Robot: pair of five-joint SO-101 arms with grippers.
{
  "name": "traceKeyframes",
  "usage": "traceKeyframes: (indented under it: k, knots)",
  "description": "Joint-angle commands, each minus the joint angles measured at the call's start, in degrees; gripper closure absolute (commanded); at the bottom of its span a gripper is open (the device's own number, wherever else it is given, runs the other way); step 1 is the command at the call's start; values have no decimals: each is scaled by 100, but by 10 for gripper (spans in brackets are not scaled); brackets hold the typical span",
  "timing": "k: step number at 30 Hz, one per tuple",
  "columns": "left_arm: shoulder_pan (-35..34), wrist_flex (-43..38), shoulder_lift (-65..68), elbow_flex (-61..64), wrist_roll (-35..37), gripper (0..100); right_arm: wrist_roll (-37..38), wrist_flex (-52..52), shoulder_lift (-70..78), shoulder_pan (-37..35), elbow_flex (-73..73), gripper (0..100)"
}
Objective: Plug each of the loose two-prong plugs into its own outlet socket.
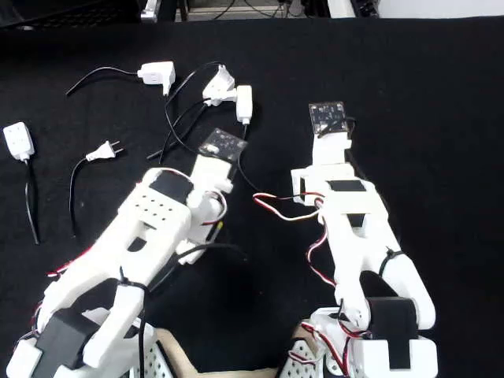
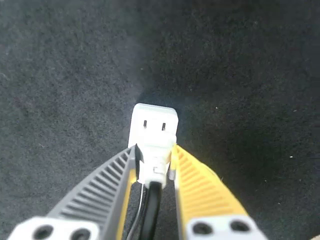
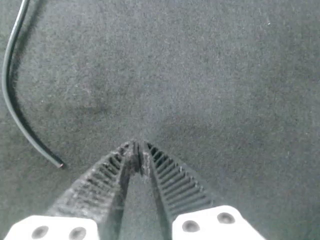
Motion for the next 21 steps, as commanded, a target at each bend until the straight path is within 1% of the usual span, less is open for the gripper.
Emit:
traceKeyframes:
  k: [1,4,8,15,21]
  knots:
    - [119,-53,-79,-13,-26,971,-53,-53,4,62,-22,985]
    - [119,-202,-79,-4,-26,971,-53,-53,4,62,-22,985]
    - [110,-211,-79,40,-26,971,-53,-53,4,62,-22,985]
    - [-75,-554,-79,488,-53,971,-53,-53,13,62,-22,985]
    - [-84,-571,-70,848,-53,971,-53,-53,13,62,-13,985]
